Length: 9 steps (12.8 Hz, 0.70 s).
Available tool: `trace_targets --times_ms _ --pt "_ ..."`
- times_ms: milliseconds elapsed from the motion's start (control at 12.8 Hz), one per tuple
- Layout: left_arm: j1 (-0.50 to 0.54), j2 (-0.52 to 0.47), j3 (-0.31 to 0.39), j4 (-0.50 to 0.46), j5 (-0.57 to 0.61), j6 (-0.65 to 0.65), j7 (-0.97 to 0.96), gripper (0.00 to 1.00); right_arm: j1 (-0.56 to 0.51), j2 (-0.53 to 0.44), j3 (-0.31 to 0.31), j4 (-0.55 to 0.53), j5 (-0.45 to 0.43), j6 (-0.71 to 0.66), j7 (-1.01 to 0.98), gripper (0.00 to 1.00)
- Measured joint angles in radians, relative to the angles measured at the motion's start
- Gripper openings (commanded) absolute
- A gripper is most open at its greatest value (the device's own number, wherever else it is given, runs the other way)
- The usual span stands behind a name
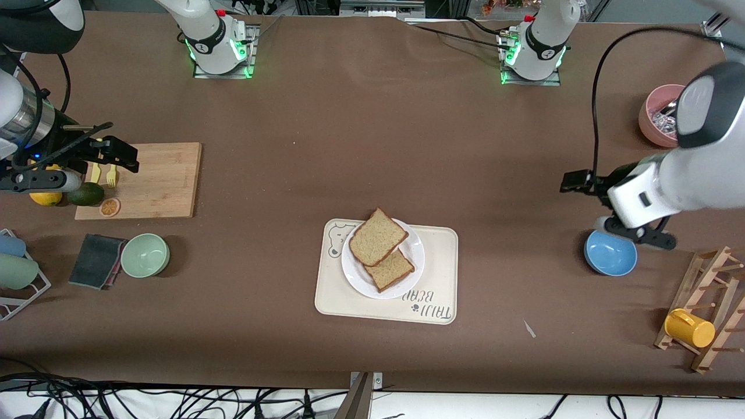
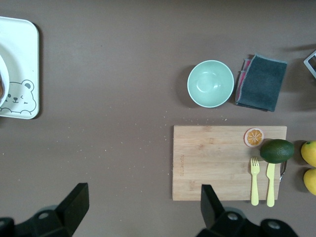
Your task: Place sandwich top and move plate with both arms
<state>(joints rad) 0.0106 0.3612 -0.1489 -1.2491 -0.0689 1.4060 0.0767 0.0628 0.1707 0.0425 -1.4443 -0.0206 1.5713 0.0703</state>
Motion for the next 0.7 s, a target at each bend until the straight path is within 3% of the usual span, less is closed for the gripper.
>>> trace_targets --times_ms 234,468,702 --pt "-0.002 -0.148 -0.005 -0.081 0.021 0.010 -0.013 1.00 0.000 0.000 0.000 0.000 0.000 0.000 0.000 1.00" --pt "-0.005 -0.303 -0.008 -0.301 0.046 0.153 -0.015 1.00 0.000 0.000 0.000 0.000 0.000 0.000 0.000 1.00" --pt "-0.002 -0.366 0.004 -0.434 0.071 0.246 -0.016 1.00 0.000 0.000 0.000 0.000 0.000 0.000 0.000 1.00"
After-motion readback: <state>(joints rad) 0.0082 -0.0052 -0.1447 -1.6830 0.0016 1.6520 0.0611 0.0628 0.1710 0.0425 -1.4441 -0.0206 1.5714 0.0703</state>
